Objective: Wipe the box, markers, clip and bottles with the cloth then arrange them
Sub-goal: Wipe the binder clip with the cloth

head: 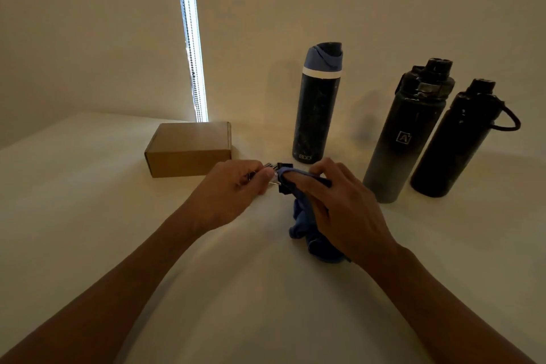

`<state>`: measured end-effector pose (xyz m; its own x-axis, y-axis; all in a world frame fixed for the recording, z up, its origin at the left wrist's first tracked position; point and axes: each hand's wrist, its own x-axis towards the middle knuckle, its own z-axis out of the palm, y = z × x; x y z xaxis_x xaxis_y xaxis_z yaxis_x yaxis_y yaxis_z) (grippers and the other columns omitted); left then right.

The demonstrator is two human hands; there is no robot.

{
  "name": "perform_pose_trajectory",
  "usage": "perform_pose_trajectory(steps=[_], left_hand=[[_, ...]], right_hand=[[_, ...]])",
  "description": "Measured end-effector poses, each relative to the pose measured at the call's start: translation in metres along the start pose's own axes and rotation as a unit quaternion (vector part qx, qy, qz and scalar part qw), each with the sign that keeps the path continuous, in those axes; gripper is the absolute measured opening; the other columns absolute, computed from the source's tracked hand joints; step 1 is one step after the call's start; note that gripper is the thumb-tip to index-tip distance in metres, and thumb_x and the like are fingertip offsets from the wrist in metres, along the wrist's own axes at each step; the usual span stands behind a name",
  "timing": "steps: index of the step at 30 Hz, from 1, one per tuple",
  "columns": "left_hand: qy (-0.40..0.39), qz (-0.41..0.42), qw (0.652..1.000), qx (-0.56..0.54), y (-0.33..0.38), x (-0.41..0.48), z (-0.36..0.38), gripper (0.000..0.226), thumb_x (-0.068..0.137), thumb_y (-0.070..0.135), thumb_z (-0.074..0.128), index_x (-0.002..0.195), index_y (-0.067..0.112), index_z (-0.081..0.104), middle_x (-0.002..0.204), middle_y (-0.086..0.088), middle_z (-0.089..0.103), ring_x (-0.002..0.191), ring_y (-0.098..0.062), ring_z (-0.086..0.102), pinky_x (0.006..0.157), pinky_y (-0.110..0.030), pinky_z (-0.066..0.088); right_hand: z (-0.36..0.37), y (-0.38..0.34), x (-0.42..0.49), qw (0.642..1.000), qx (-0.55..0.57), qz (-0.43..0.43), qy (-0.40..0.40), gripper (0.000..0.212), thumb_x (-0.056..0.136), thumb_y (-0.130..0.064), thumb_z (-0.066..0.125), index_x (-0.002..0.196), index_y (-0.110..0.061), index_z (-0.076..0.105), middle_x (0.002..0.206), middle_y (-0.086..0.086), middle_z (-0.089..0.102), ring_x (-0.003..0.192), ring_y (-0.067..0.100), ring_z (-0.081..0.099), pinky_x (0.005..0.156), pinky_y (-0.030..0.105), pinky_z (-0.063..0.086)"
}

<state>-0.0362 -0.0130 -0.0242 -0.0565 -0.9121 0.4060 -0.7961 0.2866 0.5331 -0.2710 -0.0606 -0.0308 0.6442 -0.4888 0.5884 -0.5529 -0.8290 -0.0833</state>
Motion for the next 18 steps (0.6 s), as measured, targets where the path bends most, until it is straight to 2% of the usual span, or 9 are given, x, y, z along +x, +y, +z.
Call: perform_pose_trajectory(steps=[2,6,10,14,16,18], left_hand=[[0.003,0.000,0.999,-0.041,0.001,0.000,-0.001,0.042,0.109,0.042,0.045,0.068,0.033,0.051,0.058,0.011,0.047,0.053,-0.007,0.044,0.054,-0.018,0.038],[0.002,-0.007,0.998,-0.064,0.002,-0.001,-0.005,0.045,0.110,0.042,0.045,0.065,0.032,0.048,0.057,0.013,0.047,0.053,-0.006,0.042,0.055,-0.018,0.037],[-0.022,0.013,0.999,-0.019,0.009,-0.002,0.001,0.041,0.108,0.042,0.044,0.070,0.030,0.055,0.061,0.007,0.053,0.052,-0.007,0.047,0.054,-0.018,0.037],[-0.034,-0.024,0.997,-0.060,0.011,-0.002,0.009,0.042,0.107,0.040,0.047,0.075,0.018,0.061,0.061,0.002,0.051,0.050,-0.007,0.041,0.050,-0.023,0.034],[-0.020,-0.044,0.996,-0.070,0.010,-0.002,0.010,0.044,0.108,0.036,0.049,0.071,0.015,0.059,0.057,0.006,0.046,0.049,-0.007,0.037,0.049,-0.021,0.030],[0.016,-0.065,0.995,-0.077,0.005,-0.002,0.005,0.047,0.108,0.032,0.050,0.062,0.021,0.050,0.053,0.009,0.041,0.048,-0.007,0.035,0.048,-0.021,0.029]], right_hand=[[-0.005,-0.005,0.000,0.999,-0.023,0.024,0.006,0.043,0.098,-0.017,0.049,0.137,-0.033,0.057,0.114,-0.006,0.049,0.100,0.014,0.047,0.078,0.035,0.047],[-0.005,-0.012,0.003,0.999,-0.024,0.031,-0.005,0.043,0.096,-0.016,0.051,0.137,-0.030,0.058,0.115,-0.004,0.050,0.099,0.015,0.049,0.076,0.037,0.048],[-0.005,-0.015,0.007,0.997,-0.068,0.037,-0.009,0.046,0.093,-0.014,0.055,0.136,-0.030,0.058,0.110,-0.004,0.048,0.094,0.016,0.047,0.073,0.036,0.047],[0.002,-0.021,0.007,0.995,-0.089,0.043,-0.034,0.048,0.088,-0.014,0.058,0.133,-0.032,0.060,0.110,-0.006,0.047,0.094,0.016,0.046,0.073,0.037,0.048],[0.003,-0.022,0.007,0.994,-0.089,0.040,-0.041,0.048,0.088,-0.014,0.057,0.132,-0.032,0.060,0.113,-0.006,0.048,0.097,0.017,0.046,0.075,0.038,0.048],[0.003,-0.022,0.005,0.995,-0.088,0.033,-0.041,0.048,0.087,-0.014,0.057,0.132,-0.030,0.061,0.113,-0.006,0.048,0.099,0.017,0.047,0.076,0.039,0.048]])
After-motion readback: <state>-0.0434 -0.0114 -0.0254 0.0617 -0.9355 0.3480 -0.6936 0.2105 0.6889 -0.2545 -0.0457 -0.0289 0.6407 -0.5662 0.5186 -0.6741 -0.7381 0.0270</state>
